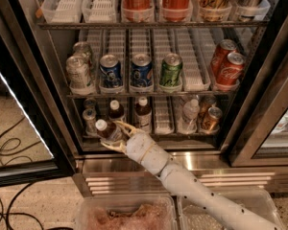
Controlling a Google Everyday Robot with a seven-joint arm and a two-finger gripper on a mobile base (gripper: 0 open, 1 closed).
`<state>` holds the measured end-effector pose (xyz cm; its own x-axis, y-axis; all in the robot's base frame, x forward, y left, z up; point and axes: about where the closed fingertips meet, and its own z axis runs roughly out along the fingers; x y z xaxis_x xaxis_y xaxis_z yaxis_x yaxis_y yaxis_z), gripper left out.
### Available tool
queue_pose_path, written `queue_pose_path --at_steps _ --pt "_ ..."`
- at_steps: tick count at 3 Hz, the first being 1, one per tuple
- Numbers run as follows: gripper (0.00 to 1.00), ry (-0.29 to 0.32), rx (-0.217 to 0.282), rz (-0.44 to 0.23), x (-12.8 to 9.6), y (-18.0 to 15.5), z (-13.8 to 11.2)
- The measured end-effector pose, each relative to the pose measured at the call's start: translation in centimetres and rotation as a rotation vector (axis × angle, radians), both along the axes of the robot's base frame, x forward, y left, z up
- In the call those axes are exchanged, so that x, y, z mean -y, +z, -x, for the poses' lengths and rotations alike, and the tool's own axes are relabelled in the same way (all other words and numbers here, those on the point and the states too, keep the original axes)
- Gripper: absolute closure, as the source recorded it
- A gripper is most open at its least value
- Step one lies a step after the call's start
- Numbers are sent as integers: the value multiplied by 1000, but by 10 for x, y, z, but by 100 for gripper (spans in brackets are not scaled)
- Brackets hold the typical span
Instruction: Pick blue plastic bottle from bottom shelf of fridge
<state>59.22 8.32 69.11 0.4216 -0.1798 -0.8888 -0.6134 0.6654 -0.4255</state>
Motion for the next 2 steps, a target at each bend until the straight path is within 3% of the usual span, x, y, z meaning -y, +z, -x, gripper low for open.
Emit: queue_pose_path --at_steps 1,2 --pt "100 63 -46 25 7 -6 30" --pt "100 81 -99 56 15 -15 64"
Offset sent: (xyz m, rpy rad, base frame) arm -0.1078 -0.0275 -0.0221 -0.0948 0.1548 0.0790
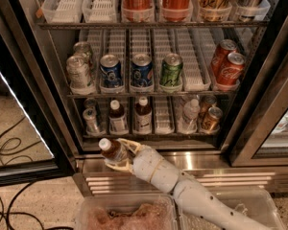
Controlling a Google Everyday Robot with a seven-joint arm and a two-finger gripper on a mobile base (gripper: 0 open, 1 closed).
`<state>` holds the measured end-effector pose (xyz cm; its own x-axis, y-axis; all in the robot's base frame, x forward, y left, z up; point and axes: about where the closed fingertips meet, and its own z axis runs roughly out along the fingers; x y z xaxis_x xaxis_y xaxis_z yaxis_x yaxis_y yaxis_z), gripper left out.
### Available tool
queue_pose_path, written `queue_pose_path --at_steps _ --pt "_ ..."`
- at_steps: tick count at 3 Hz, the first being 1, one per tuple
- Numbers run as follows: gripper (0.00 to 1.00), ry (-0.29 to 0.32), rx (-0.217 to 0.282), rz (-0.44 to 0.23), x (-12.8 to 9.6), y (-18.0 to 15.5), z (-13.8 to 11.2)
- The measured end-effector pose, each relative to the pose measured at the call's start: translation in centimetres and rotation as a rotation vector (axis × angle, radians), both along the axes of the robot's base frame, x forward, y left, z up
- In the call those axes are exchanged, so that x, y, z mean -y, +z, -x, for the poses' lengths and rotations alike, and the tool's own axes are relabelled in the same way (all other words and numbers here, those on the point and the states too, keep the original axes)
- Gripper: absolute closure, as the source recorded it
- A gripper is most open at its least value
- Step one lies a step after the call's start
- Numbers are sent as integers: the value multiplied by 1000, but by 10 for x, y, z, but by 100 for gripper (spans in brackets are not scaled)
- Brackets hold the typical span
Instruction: Pick blue plastic bottle from bottom shelf of fridge
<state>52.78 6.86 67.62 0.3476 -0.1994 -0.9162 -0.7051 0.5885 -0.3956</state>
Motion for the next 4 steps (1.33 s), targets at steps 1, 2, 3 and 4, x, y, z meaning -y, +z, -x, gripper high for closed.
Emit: queue_pose_path --at_steps 1,2,3,4 --pt "100 -14 -63 13 7 -12 29" --pt "100 -59 -116 10 15 -25 60" --pt "100 -133 -147 -4 20 -32 96" --pt "100 -132 -147 -4 20 -32 96"
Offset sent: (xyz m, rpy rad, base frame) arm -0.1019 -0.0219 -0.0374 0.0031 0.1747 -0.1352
